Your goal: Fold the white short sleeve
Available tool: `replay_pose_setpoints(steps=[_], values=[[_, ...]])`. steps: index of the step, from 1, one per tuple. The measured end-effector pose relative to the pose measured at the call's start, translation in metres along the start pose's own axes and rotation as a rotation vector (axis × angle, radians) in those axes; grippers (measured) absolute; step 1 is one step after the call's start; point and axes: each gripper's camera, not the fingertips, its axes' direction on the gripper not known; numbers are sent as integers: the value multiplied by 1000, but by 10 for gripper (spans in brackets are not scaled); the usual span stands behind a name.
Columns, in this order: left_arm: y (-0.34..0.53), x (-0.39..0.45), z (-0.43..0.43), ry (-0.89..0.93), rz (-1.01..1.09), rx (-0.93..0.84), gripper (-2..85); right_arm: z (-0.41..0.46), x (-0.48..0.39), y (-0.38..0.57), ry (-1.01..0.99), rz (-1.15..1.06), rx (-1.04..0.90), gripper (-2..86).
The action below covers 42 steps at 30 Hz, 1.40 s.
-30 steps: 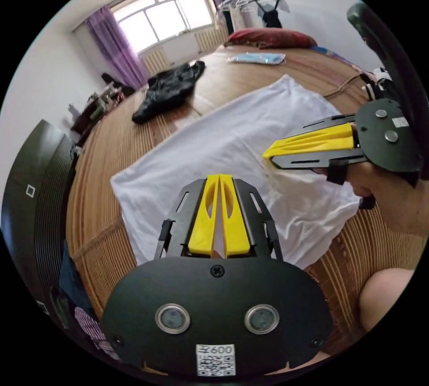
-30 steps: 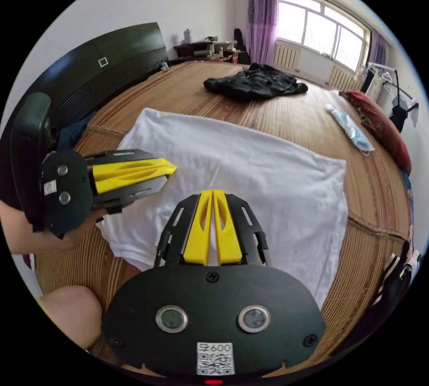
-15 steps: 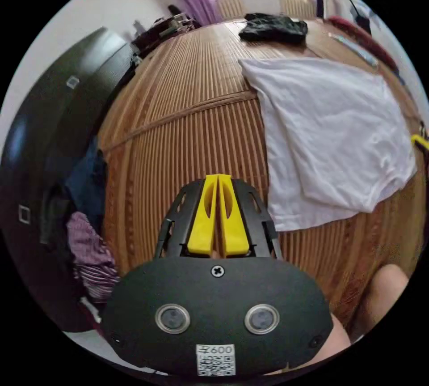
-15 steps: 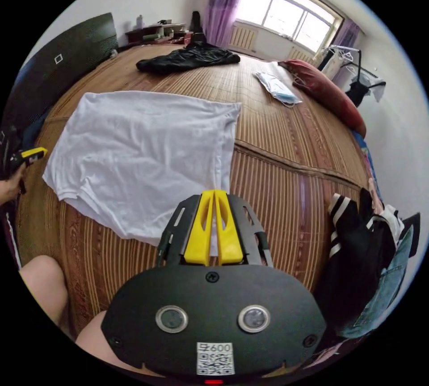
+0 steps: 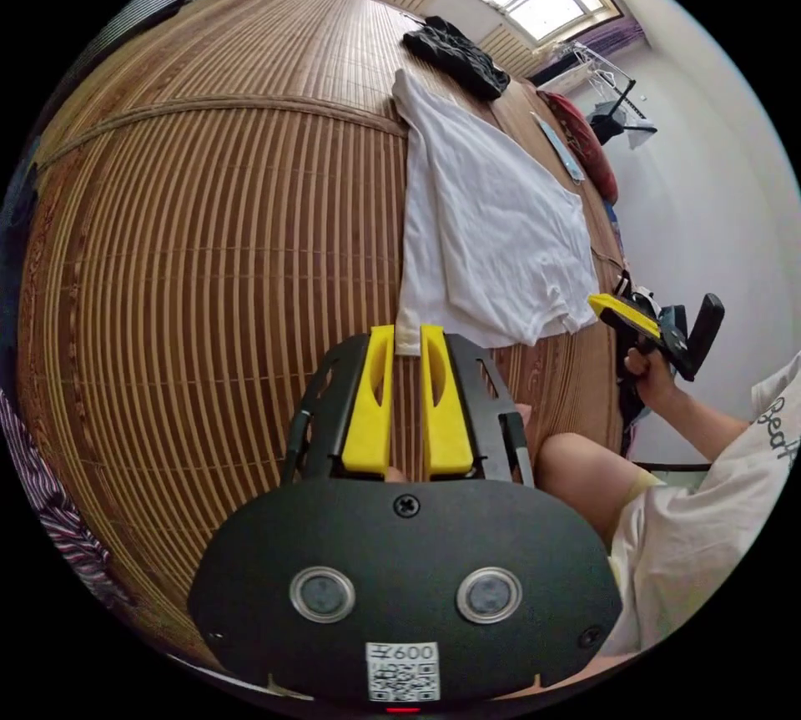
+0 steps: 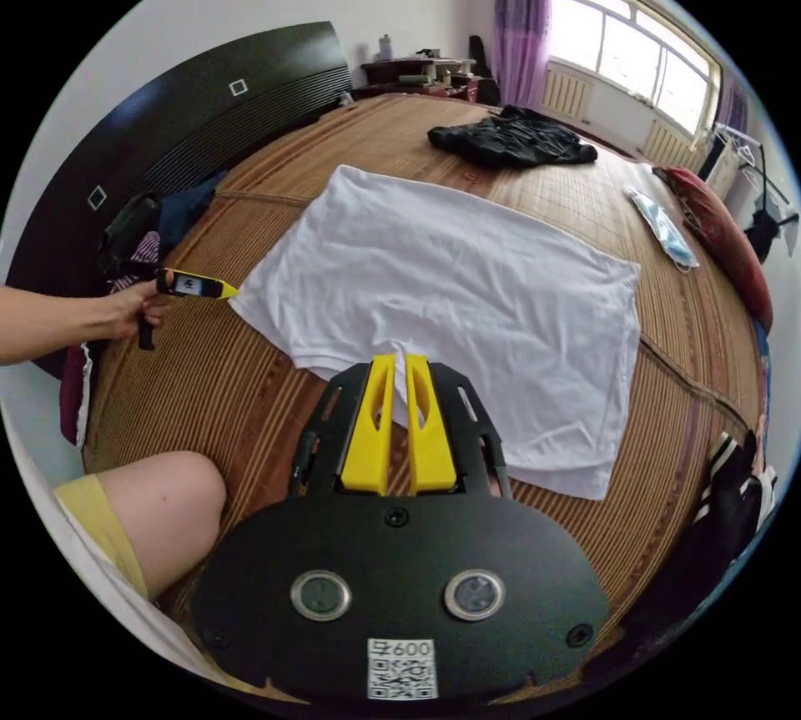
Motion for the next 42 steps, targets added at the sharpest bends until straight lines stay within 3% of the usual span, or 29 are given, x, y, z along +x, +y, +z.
replay_pose_setpoints(steps=[3,6,13,18,22,28,33,37,42], values=[[-9,-2,-14,10,-6,-19,33,12,-23,16,48,-101,69,-6],[-21,0,-28,6,20,-57,26,29,-39,32,-33,-187,97,5],[-45,16,-81,138,-17,-81,23,93,-87,61,-113,-278,85,133],[-60,31,-119,172,-151,-65,23,166,-132,78,-4,-381,-17,159],[-72,33,-133,314,-287,-72,24,208,-148,87,22,-343,-27,164],[-93,55,-152,336,-316,-115,26,269,-165,101,198,-288,-59,127],[-111,69,-160,351,-312,-145,29,302,-167,107,237,-263,-46,90],[-117,81,-166,351,-296,-132,38,326,-159,111,223,-204,-35,13],[-160,67,-168,301,-231,-21,118,345,-151,120,191,-146,-16,-5]])
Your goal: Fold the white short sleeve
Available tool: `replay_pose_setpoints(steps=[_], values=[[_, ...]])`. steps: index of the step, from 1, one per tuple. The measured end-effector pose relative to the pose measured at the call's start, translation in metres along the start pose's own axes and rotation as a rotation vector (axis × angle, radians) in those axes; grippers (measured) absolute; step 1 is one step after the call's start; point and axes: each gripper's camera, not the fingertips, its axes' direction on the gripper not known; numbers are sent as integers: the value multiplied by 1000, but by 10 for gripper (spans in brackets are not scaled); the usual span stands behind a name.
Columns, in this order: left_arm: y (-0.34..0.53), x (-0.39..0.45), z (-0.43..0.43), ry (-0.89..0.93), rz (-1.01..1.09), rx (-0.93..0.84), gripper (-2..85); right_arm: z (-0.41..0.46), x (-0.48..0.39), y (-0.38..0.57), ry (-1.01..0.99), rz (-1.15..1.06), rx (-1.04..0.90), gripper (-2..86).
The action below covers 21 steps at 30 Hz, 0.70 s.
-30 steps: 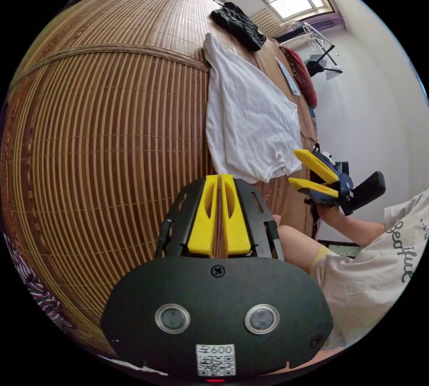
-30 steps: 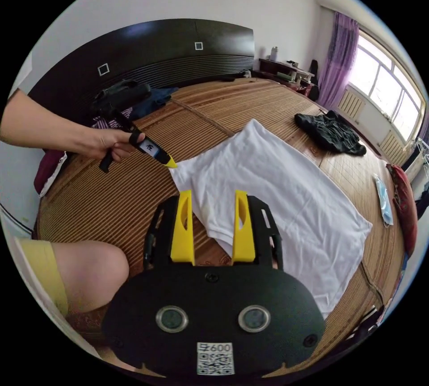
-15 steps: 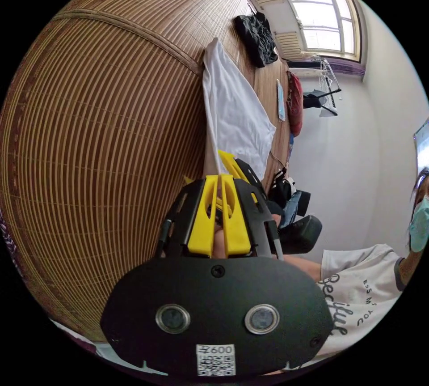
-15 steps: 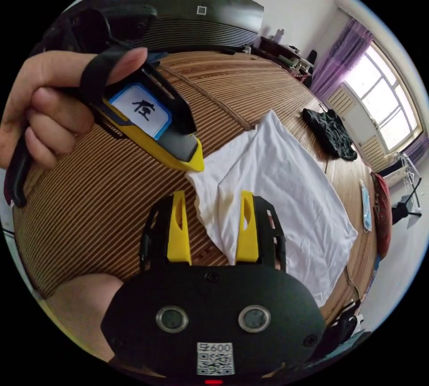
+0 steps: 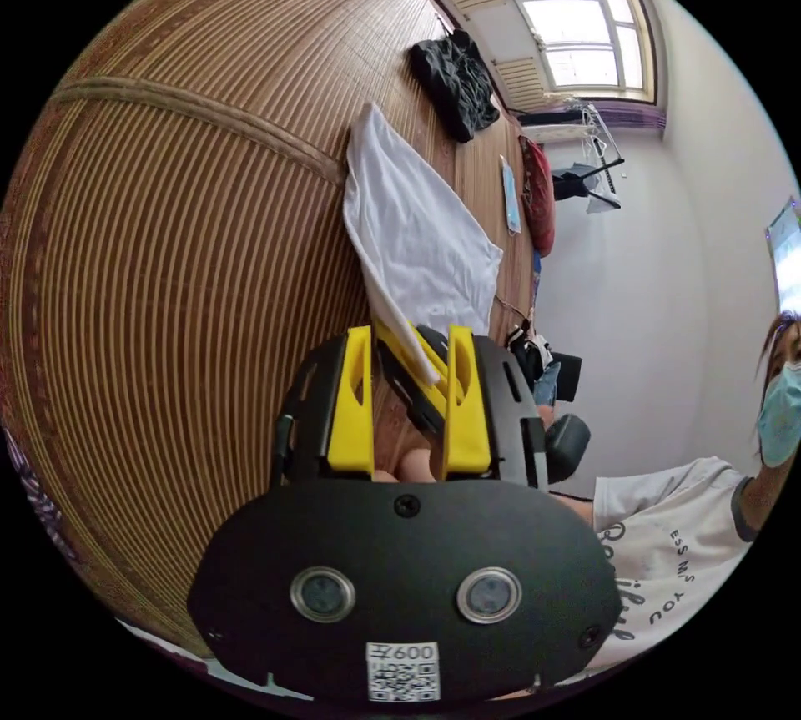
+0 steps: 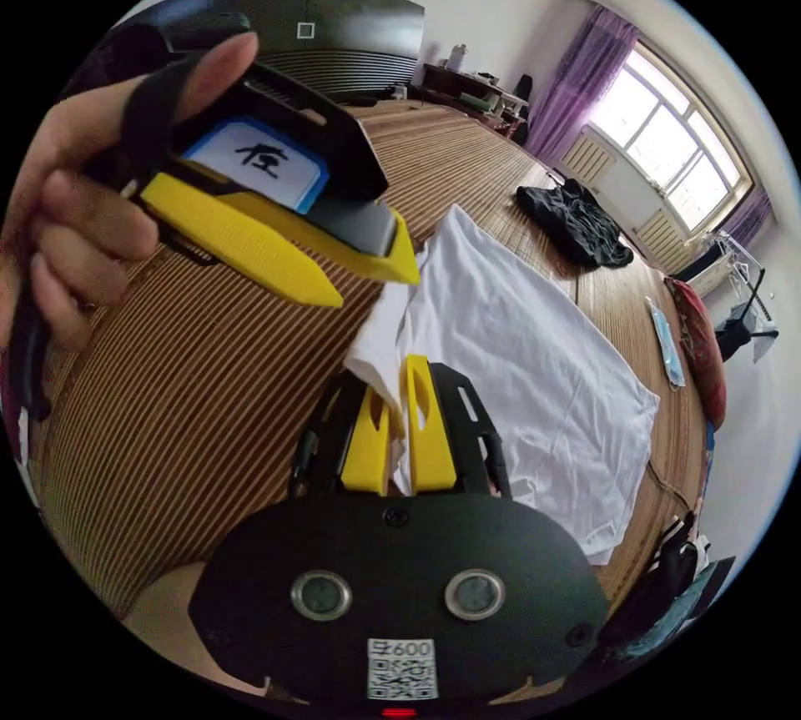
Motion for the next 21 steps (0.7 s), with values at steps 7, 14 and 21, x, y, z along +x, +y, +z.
replay_pose_setpoints(steps=[7,14,21], values=[[-158,-8,33,-11,80,83,160,20,-18,9,13,-43,22,-8],[-203,-22,63,61,81,-55,136,24,-26,-1,-5,-69,32,-8],[-211,1,90,-55,185,-120,118,22,-54,-16,-1,-78,33,-8]])
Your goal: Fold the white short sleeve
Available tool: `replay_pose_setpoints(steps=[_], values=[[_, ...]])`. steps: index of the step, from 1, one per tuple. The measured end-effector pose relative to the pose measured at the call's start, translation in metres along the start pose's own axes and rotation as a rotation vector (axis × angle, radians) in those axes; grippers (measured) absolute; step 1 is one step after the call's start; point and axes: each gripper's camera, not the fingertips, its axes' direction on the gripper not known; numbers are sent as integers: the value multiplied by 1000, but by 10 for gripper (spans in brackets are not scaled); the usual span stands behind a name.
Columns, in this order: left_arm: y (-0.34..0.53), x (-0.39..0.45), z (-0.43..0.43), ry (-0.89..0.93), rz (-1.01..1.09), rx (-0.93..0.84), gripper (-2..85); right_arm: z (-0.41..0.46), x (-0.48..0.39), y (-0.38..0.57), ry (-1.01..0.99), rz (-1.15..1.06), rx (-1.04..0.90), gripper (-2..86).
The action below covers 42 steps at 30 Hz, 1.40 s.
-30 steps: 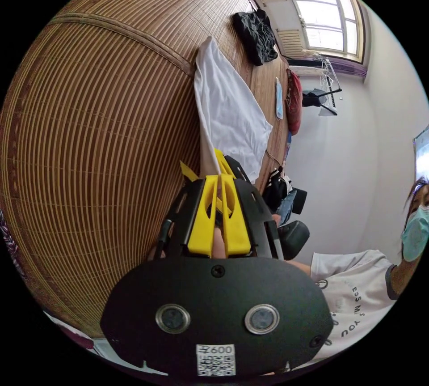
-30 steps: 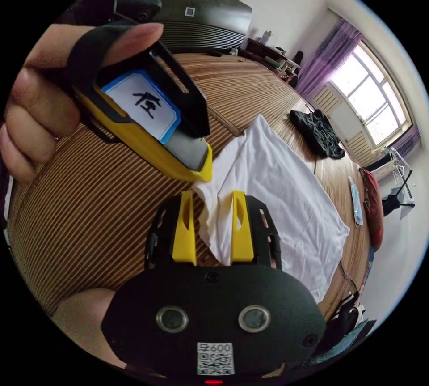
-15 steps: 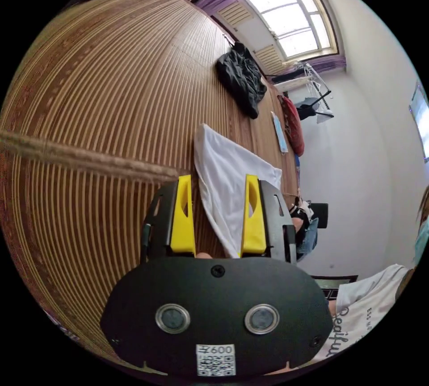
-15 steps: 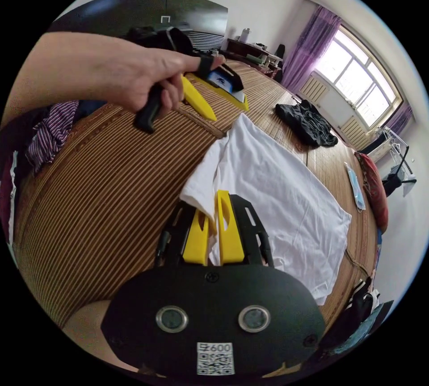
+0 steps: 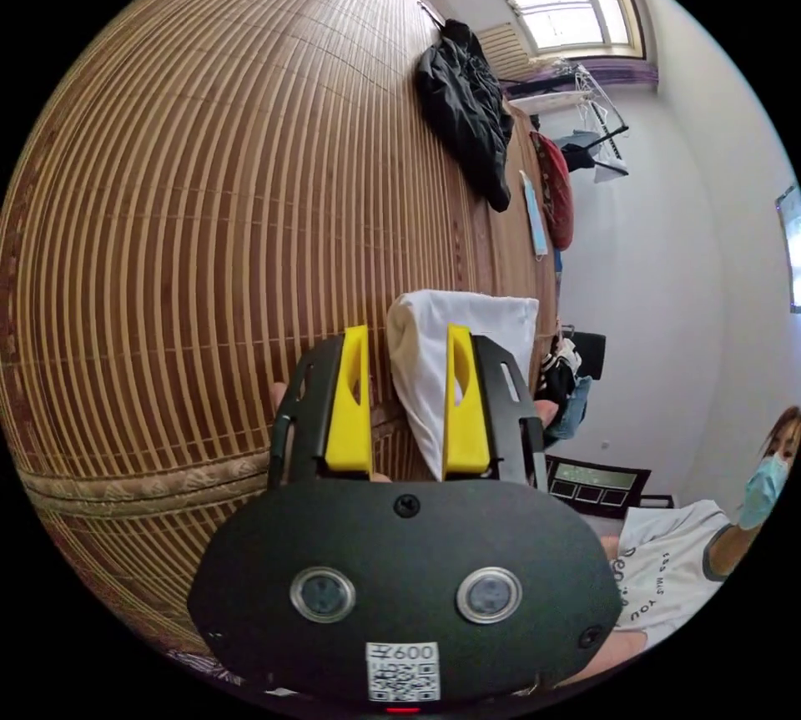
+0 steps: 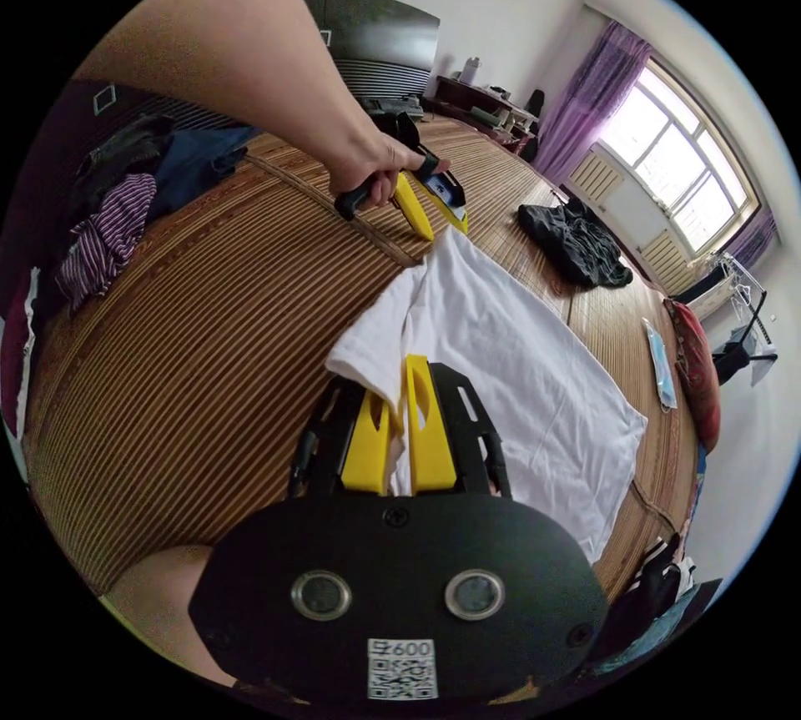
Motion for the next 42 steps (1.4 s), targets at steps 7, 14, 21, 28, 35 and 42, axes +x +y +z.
replay_pose_setpoints(steps=[7,14,21,28,35,42], values=[[9,-7,17,-16,29,60,31,-11,-30,-20,-11,-56,-5,-8],[11,0,15,-295,101,12,22,-48,-56,-61,-74,-84,24,-9],[3,-28,-18,-254,-12,47,19,-96,-62,-118,-133,-28,64,-9],[1,-46,-60,62,-172,146,16,-185,-18,-157,-207,156,142,-9],[-34,-9,-18,232,-172,177,15,-283,47,-168,-209,375,262,-9],[-77,22,57,207,-122,100,14,-358,116,-152,-148,504,292,-9]])
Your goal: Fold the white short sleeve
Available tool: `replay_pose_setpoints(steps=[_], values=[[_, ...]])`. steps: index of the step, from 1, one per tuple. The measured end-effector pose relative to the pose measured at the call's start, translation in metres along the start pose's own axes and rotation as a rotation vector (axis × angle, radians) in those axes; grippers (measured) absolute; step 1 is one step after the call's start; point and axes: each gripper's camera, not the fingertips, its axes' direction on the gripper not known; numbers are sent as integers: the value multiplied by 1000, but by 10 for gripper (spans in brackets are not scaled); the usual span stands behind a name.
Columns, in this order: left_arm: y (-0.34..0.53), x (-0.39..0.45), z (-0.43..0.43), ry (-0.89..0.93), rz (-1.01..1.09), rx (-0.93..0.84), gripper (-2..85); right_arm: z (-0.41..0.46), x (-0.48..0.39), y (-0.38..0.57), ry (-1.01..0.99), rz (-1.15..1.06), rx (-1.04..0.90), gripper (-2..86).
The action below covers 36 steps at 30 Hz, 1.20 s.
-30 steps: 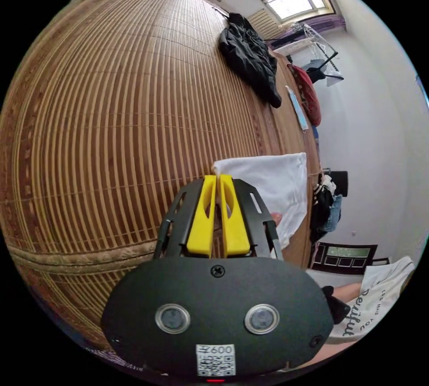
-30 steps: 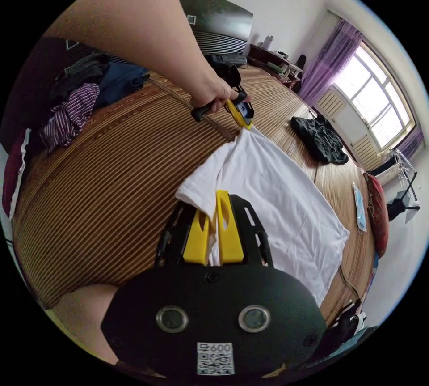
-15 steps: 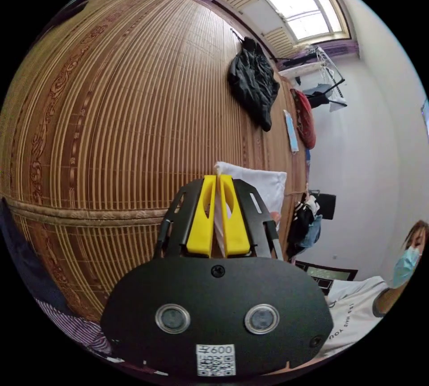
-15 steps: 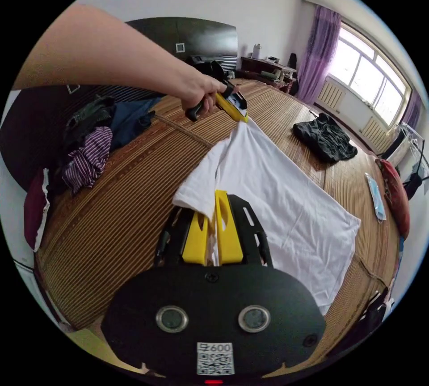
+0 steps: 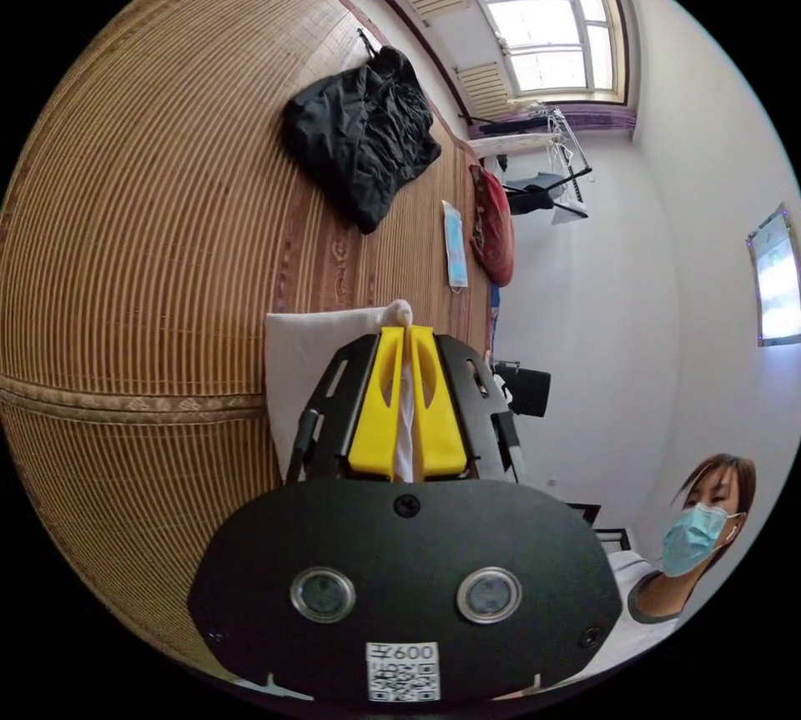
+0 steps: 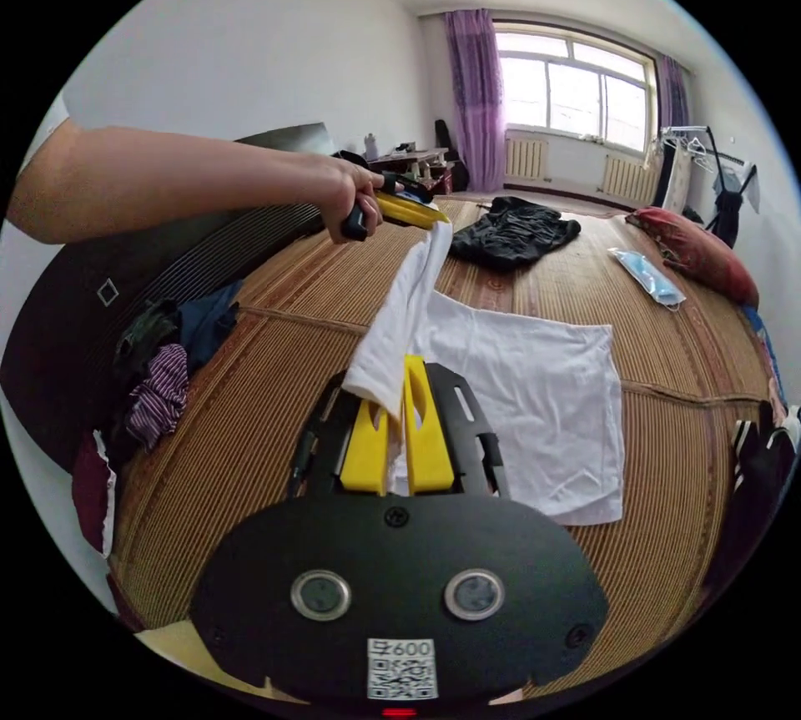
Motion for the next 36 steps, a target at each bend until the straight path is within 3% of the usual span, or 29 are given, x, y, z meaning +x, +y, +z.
replay_pose_setpoints(steps=[6,14,36], values=[[-26,-9,77,17,1,-41,13,-61,44,-43,26,80,20,-9],[-43,-57,173,-41,-42,-71,13,-132,111,-88,-103,325,13,-9],[-83,-114,301,-272,40,-145,13,-270,166,-191,-162,688,58,-8]])
